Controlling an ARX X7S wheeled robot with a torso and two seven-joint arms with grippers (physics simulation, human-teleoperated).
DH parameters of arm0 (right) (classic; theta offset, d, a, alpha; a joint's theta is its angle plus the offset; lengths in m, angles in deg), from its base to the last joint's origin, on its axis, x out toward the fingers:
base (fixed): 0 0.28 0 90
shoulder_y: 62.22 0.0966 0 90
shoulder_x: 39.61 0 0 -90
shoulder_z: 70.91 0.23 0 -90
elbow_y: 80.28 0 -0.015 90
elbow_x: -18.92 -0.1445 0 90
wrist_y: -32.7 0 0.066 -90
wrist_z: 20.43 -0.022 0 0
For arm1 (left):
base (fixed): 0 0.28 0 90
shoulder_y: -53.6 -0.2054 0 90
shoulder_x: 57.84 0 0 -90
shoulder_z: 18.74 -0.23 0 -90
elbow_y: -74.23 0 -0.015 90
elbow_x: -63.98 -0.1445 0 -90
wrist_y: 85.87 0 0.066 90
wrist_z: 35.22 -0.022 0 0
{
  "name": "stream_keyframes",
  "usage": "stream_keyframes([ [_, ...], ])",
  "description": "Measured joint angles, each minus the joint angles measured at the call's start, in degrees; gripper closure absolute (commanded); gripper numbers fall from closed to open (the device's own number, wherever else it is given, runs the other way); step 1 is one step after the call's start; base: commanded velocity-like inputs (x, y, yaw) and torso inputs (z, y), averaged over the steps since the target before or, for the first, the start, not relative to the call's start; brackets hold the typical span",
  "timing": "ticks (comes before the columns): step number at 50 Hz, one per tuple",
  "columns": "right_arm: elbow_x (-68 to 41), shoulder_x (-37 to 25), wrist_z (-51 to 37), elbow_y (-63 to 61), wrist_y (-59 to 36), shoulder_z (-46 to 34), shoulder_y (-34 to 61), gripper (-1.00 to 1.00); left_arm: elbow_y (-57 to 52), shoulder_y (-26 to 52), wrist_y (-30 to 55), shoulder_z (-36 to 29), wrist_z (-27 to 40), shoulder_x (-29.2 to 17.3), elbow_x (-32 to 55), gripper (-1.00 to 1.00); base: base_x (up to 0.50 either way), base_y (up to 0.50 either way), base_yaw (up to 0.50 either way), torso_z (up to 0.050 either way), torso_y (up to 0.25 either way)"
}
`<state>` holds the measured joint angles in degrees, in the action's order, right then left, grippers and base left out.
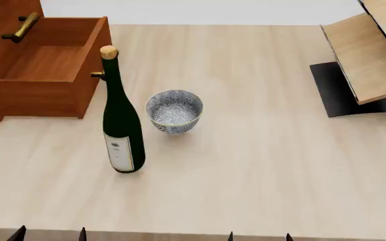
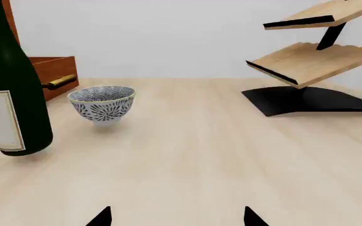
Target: Close the bottom drawer of the cabinet and open the top drawer.
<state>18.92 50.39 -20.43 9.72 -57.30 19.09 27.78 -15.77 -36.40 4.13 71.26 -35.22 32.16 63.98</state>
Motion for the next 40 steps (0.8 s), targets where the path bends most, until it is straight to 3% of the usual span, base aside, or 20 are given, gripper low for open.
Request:
stream_keyframes([
  [14,-1.6,-1.3,-1.8,0.5,-0.4,-1.9,0.3,-1.00,-0.5,0.0,0.1,-1.9,1.4,-1.3,2.7,-1.00,0.00,0.00,0.00,0.001,0.000],
  [40,-3.1,-3.9,-5.0,-0.6,-2.9,-6.1,1.2,-1.00,-7.1,-0.5,1.6,-4.1,3.7,-4.5,7.8,-1.00,0.00,0.00,0.00,0.050,0.000],
])
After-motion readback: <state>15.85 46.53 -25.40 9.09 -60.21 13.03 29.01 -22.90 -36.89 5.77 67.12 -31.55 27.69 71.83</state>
